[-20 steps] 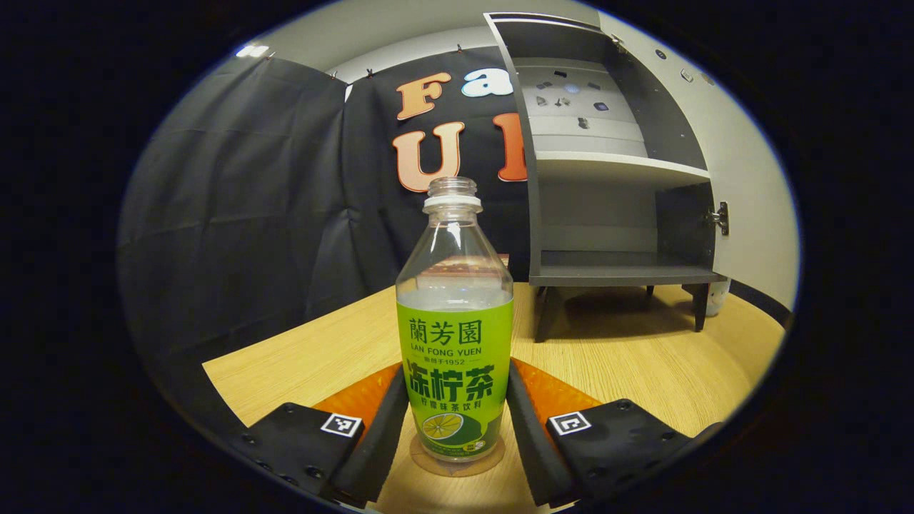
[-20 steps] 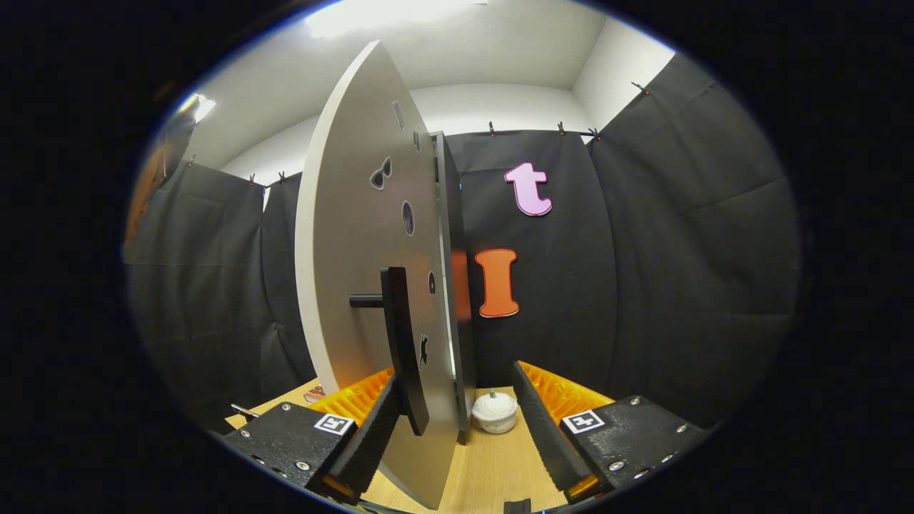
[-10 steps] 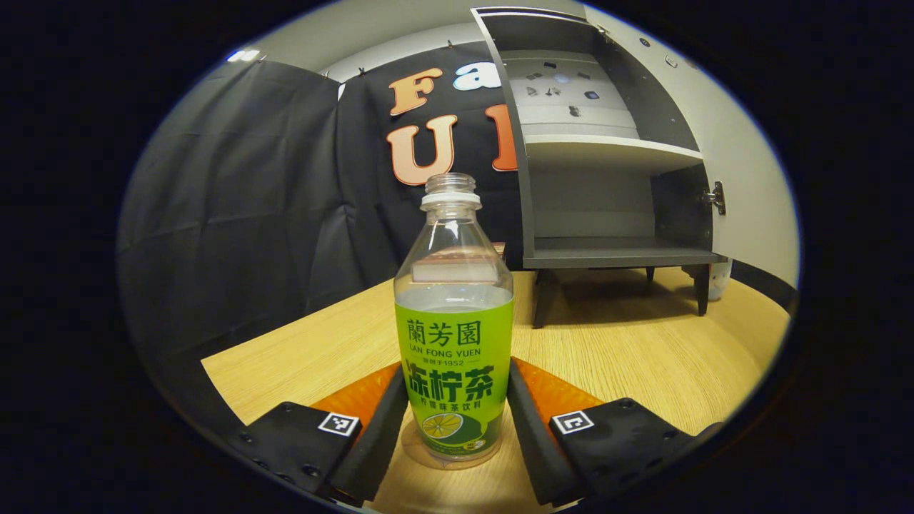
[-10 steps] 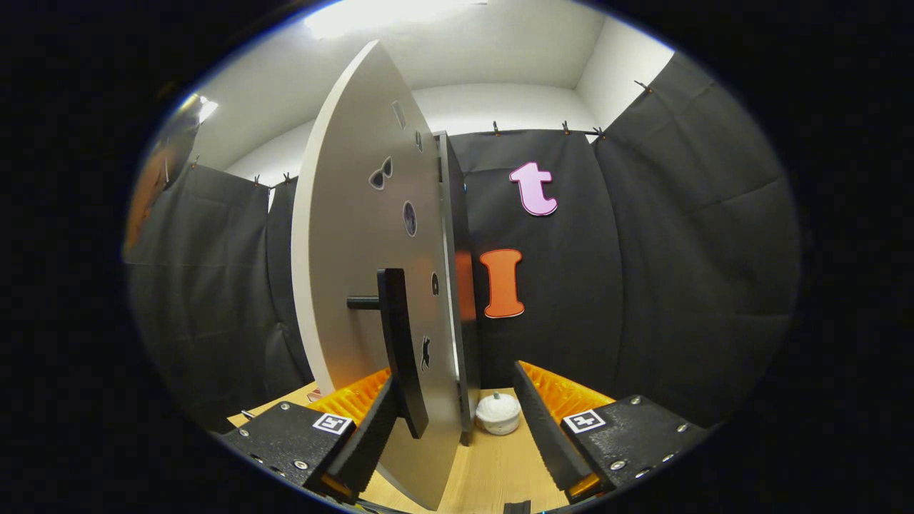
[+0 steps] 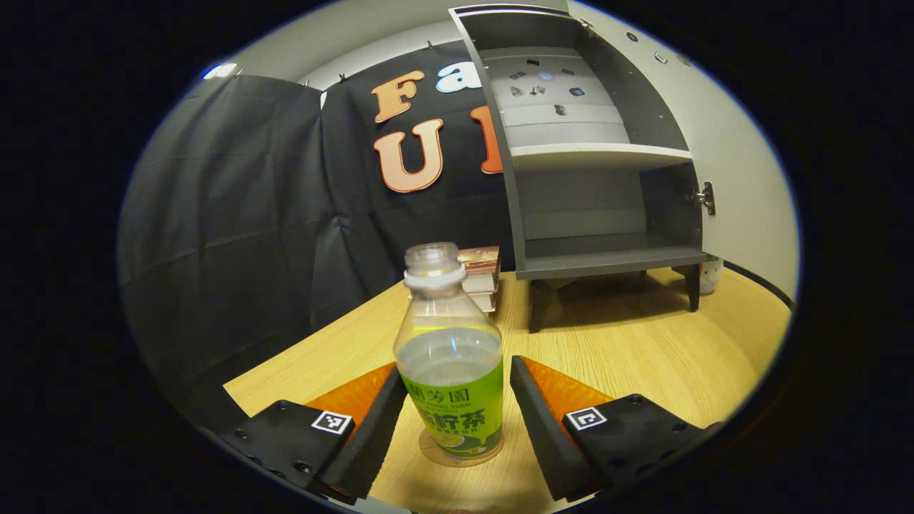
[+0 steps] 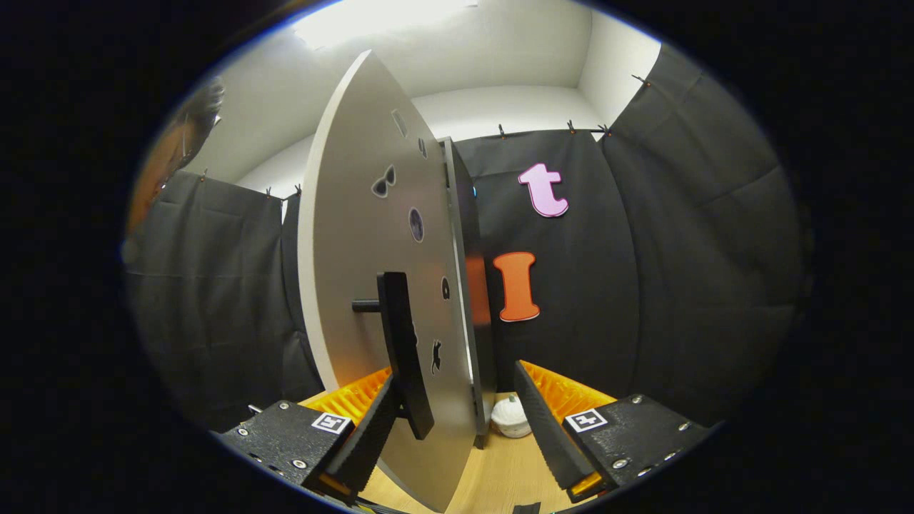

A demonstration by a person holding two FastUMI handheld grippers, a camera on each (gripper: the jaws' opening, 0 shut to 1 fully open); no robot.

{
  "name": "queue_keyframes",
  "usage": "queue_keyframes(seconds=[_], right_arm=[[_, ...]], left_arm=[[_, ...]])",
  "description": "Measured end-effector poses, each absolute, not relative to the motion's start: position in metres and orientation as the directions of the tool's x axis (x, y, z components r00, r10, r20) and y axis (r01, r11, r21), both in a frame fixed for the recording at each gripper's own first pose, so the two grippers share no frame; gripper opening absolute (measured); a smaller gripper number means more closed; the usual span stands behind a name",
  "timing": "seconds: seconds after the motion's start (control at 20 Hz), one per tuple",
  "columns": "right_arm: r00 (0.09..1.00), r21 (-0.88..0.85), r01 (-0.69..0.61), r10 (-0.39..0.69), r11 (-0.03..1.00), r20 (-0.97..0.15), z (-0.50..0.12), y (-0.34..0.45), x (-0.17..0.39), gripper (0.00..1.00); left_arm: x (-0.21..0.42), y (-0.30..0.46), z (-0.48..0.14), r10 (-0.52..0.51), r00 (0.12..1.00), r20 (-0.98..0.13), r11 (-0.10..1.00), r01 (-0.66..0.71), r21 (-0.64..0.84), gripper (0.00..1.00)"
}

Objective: Open the cabinet door with the right hand, grasp the bottle in the cabinet with the left hand and place it on the coaster, then close the cabinet door with the right hand.

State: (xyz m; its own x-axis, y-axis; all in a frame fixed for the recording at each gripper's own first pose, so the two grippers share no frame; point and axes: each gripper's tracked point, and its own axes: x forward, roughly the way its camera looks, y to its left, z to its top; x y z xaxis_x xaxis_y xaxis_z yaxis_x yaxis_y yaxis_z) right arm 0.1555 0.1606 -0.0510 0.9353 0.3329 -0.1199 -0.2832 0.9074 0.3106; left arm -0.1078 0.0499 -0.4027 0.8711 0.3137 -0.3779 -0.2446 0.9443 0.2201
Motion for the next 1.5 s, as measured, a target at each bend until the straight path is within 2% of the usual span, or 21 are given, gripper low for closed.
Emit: queue_keyframes(seconds=[0.2,0.5,0.7,0.75,0.8,0.85,1.0,1.05,1.1,1.15,1.2,1.25,1.3,1.35,1.4,1.5], right_arm=[[0.929,0.335,-0.318,0.361,0.887,-0.074,-0.042,0.153,0.142,0.95],[0.957,0.374,-0.28,0.286,0.884,0.039,-0.023,0.109,0.142,0.95],[0.934,0.377,-0.337,0.356,0.863,0.02,-0.04,0.121,0.144,0.92],[0.926,0.372,-0.356,0.378,0.857,0.015,-0.044,0.127,0.143,0.92],[0.916,0.37,-0.377,0.401,0.849,0.011,-0.045,0.133,0.143,0.93],[0.905,0.368,-0.397,0.425,0.841,0.004,-0.048,0.14,0.144,0.98],[0.875,0.334,-0.457,0.483,0.825,0.003,-0.057,0.154,0.15,0.99],[0.865,0.341,-0.473,0.502,0.812,0.004,-0.056,0.155,0.151,0.8],[0.857,0.353,-0.481,0.515,0.802,-0.002,-0.056,0.157,0.152,0.98],[0.852,0.365,-0.485,0.523,0.795,-0.007,-0.057,0.157,0.151,0.87],[0.85,0.372,-0.485,0.527,0.791,-0.013,-0.056,0.158,0.151,0.87],[0.849,0.372,-0.484,0.528,0.792,-0.02,-0.057,0.16,0.151,0.96],[0.849,0.363,-0.485,0.528,0.796,-0.022,-0.057,0.16,0.15,0.87],[0.849,0.35,-0.488,0.528,0.8,-0.024,-0.056,0.163,0.148,0.96],[0.848,0.34,-0.49,0.53,0.803,-0.029,-0.055,0.169,0.148,0.86],[0.848,0.349,-0.485,0.529,0.802,-0.038,-0.055,0.182,0.146,0.85]], left_arm=[[-0.114,0.048,-0.369,0.337,0.866,-0.37,0.937,-0.271,0.219,0.93],[-0.101,0.032,-0.317,0.321,0.892,-0.319,0.937,-0.25,0.244,0.93],[-0.092,0.018,-0.287,0.298,0.908,-0.296,0.944,-0.234,0.233,0.95],[-0.092,0.014,-0.281,0.292,0.911,-0.292,0.946,-0.23,0.229,0.93],[-0.093,0.008,-0.277,0.281,0.912,-0.3,0.949,-0.216,0.229,0.95],[-0.093,0.001,-0.27,0.268,0.916,-0.299,0.951,-0.201,0.237,0.93],[-0.095,-0.013,-0.242,0.228,0.936,-0.269,0.951,-0.156,0.266,0.95],[-0.095,-0.017,-0.236,0.214,0.94,-0.267,0.954,-0.143,0.263,0.93],[-0.093,-0.02,-0.232,0.205,0.941,-0.269,0.957,-0.135,0.258,0.93],[-0.091,-0.021,-0.226,0.202,0.942,-0.268,0.957,-0.132,0.258,0.93],[-0.087,-0.026,-0.217,0.185,0.948,-0.259,0.96,-0.118,0.254,0.94],[-0.081,-0.031,-0.207,0.167,0.956,-0.243,0.963,-0.105,0.248,0.95],[-0.075,-0.037,-0.198,0.139,0.964,-0.228,0.967,-0.083,0.24,0.97],[-0.069,-0.042,-0.191,0.115,0.969,-0.219,0.971,-0.062,0.233,0.94],[-0.063,-0.046,-0.185,0.088,0.973,-0.212,0.973,-0.038,0.227,0.97],[-0.055,-0.048,-0.172,0.047,0.978,-0.202,0.973,0.001,0.231,0.94]])
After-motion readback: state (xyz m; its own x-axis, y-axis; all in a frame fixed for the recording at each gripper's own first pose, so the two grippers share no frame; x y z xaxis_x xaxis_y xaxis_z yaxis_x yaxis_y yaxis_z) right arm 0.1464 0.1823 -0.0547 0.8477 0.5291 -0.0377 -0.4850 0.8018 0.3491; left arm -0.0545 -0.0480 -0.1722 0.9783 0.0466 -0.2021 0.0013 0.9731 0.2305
